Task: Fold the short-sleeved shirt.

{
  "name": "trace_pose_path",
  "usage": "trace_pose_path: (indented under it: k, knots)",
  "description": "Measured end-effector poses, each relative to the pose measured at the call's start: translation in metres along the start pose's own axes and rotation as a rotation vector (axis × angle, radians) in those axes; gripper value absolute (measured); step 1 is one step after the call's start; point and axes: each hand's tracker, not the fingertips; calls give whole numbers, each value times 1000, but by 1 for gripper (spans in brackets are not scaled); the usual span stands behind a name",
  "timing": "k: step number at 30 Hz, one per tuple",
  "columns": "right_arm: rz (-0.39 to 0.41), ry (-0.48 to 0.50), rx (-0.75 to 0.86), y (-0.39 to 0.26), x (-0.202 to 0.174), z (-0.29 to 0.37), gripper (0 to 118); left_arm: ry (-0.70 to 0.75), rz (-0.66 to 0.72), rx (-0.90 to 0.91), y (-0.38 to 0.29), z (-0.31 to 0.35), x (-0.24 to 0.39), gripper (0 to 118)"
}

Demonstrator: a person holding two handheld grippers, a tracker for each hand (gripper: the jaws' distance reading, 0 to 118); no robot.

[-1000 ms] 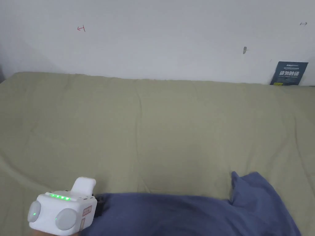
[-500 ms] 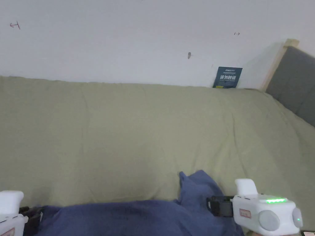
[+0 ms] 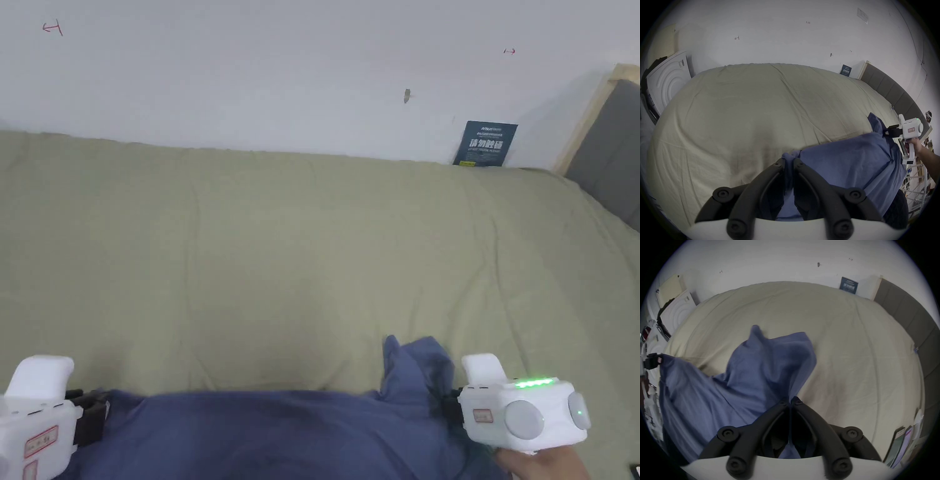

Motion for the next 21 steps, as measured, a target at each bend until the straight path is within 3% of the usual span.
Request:
trace_pose_path:
  k: [1,4,6,11,12,14,21]
  knots:
    - [-28,63,-25,2,3,-1,3,-2,4,-3,2,-2,0,10]
    - [6,13,29,7,2,12,3,-42,44,-34,7,-8,-3,10]
    - [9,36,100,9,3,32,3,-13,25,-29,10,-1,-2,10]
    - [58,130,268,-10,5,118,3,-36,59,73,1,70,-1,10]
    - [72,170,299,-17,5,137,3,-38,67,93,-3,84,-3,10]
    - [137,150,369,-40,3,175,3,-30,66,131,-17,122,-4,10]
    - [142,171,391,-137,-17,244,3,-39,69,112,-108,205,-6,10]
